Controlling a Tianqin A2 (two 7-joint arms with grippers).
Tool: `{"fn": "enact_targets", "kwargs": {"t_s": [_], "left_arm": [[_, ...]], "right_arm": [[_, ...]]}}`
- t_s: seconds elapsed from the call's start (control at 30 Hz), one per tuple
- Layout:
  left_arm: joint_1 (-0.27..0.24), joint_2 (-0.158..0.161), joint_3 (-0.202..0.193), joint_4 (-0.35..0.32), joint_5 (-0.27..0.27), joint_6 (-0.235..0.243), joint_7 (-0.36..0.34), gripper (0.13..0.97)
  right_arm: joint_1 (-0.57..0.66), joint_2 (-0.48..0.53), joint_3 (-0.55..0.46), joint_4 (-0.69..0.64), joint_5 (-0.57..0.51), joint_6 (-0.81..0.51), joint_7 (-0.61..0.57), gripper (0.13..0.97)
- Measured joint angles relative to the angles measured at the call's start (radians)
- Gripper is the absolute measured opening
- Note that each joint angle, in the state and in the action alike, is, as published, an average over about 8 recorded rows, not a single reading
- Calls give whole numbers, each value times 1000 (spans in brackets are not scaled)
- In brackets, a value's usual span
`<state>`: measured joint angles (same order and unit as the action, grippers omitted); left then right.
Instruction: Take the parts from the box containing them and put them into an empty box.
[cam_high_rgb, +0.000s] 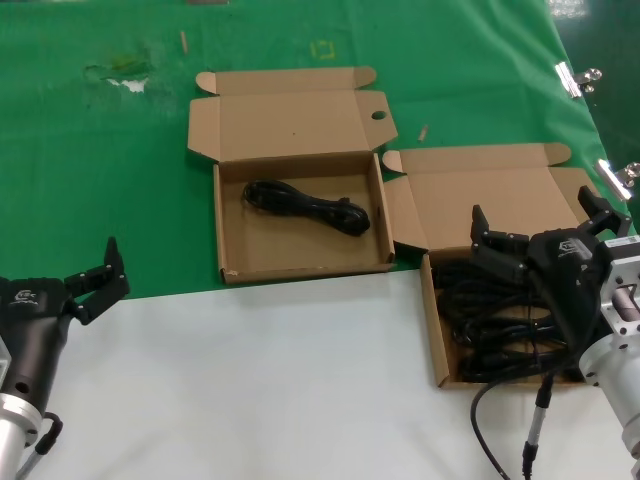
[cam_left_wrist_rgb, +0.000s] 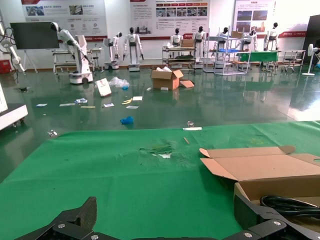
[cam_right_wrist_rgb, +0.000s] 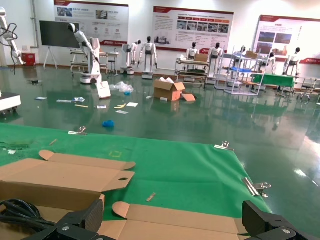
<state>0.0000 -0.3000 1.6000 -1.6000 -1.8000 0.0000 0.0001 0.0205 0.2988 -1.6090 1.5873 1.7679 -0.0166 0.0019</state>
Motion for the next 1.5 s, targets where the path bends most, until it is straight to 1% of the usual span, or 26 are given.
{"fn": "enact_targets", "kwargs": {"t_s": [1.5], "left_arm": [[0, 0, 0, 0, 0, 0, 0, 966]], "right_arm": [[0, 0, 0, 0, 0, 0, 0, 966]]}}
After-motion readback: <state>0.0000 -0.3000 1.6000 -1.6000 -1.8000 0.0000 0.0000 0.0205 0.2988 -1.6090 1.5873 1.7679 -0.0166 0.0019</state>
